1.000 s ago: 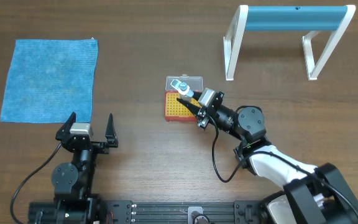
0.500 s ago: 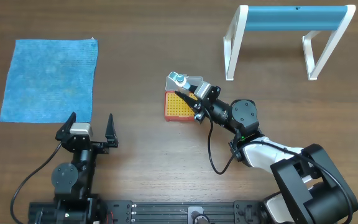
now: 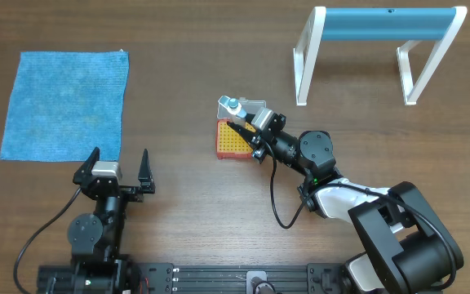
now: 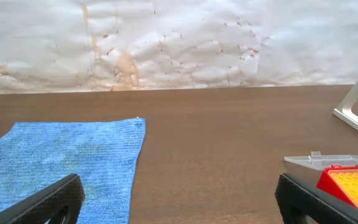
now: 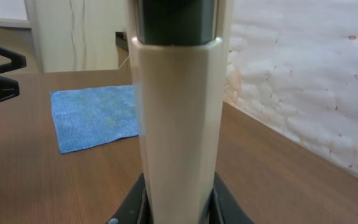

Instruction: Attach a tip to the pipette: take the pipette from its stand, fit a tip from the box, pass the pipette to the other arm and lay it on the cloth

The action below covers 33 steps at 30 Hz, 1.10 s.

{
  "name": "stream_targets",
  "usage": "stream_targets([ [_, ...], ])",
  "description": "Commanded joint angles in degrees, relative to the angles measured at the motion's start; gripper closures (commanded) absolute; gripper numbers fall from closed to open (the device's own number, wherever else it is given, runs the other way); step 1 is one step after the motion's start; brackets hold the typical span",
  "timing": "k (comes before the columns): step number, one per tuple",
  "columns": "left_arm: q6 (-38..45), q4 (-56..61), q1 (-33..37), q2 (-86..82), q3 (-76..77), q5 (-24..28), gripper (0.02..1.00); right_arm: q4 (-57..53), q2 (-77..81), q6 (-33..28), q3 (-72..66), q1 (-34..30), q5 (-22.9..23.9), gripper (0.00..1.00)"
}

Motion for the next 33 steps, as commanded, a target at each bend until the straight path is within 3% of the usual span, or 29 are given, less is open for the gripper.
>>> stream_targets([
  [1, 0.72, -0.33, -0.28, 0.04, -0.09, 0.83, 0.020, 0.52, 0.50, 0.90, 1.33, 0.37, 2.62, 0.923],
  [33, 0.70, -0.33, -0.28, 0.04, -0.09, 0.83, 0.020, -0.11, 0.55, -0.66, 1.51, 1.40, 3.98, 0.923],
])
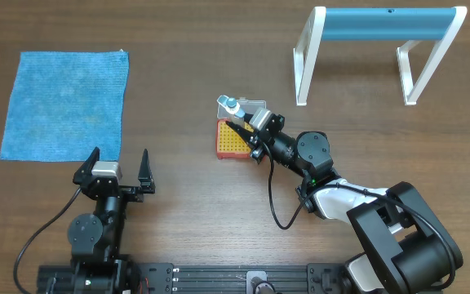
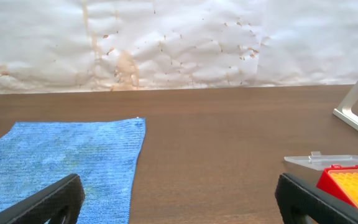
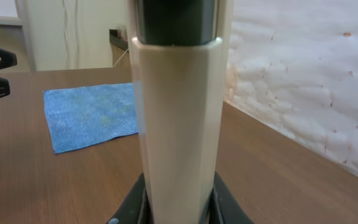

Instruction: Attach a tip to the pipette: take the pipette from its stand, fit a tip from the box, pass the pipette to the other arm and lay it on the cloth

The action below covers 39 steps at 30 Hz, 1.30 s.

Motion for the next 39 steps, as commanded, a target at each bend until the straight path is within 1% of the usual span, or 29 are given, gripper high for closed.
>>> stream_targets([
  [1, 0.70, -0.31, -0.28, 0.04, -0.09, 0.85, 0.020, 0.31, 0.50, -0.42, 1.51, 0.28, 1.31, 0.923],
  [14, 0.70, -0.31, -0.28, 0.04, -0.09, 0.83, 0.020, 0.92, 3.17, -0.37, 3.13, 0.28, 1.25, 0.921],
  [18, 0.72, -0.31, -0.28, 0.04, -0.09, 0.85, 0.020, 0.72, 2.89, -0.11, 3.10, 0.28, -0.87, 0.923],
  [39, 0.70, -0.31, -0.28, 0.04, -0.09, 0.83, 0.018, 0.68, 1.55, -0.15, 3.10, -1.03, -0.81, 0.921],
])
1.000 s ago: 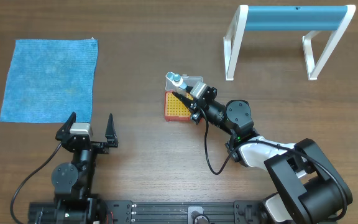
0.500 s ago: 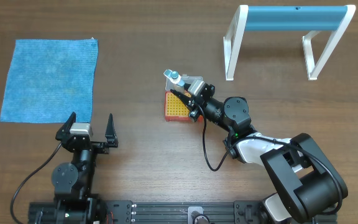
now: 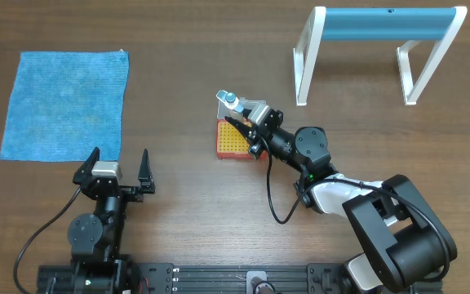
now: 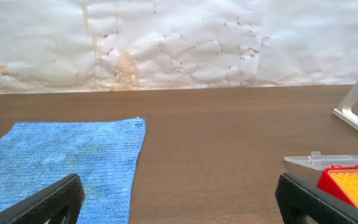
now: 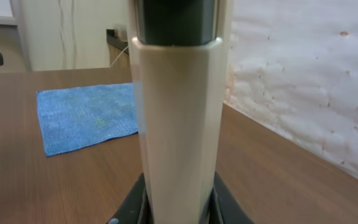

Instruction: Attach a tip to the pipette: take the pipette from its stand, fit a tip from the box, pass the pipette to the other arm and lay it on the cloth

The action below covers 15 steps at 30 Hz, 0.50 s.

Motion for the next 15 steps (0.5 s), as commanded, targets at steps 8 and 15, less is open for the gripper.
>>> stream_targets([
  [8, 0.72, -0.33, -0.28, 0.04, -0.09, 0.83, 0.020, -1.20, -0.92, -0.11, 0.59, -0.42, -0.72, 0.925],
  [15, 0.70, -0.33, -0.28, 0.04, -0.09, 0.85, 0.020, -1.22, -0.92, -0.13, -0.46, -0.57, -0.70, 0.923],
])
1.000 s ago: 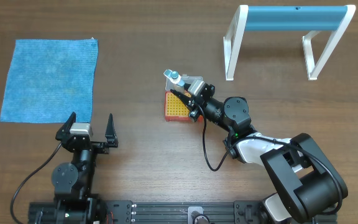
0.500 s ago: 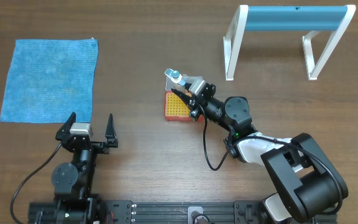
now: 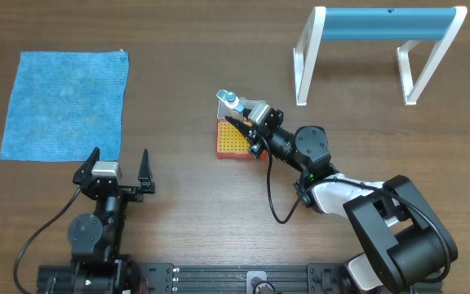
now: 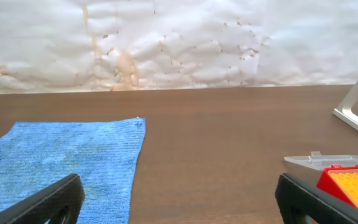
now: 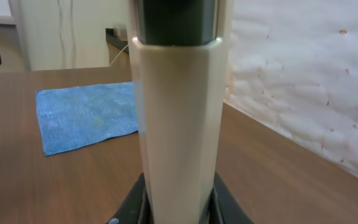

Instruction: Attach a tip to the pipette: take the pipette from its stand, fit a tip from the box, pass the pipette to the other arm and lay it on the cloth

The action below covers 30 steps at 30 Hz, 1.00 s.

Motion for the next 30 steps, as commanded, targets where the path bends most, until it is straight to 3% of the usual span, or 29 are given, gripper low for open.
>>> stream_targets([
  [1, 0.70, -0.31, -0.28, 0.04, -0.09, 0.83, 0.020, -0.42, -0.68, -0.11, -0.66, -0.44, -0.70, 0.925],
  [30, 0.70, -0.31, -0.28, 0.04, -0.09, 0.83, 0.020, -0.44, -0.74, 0.31, -2.95, -0.98, -0.39, 0.925],
])
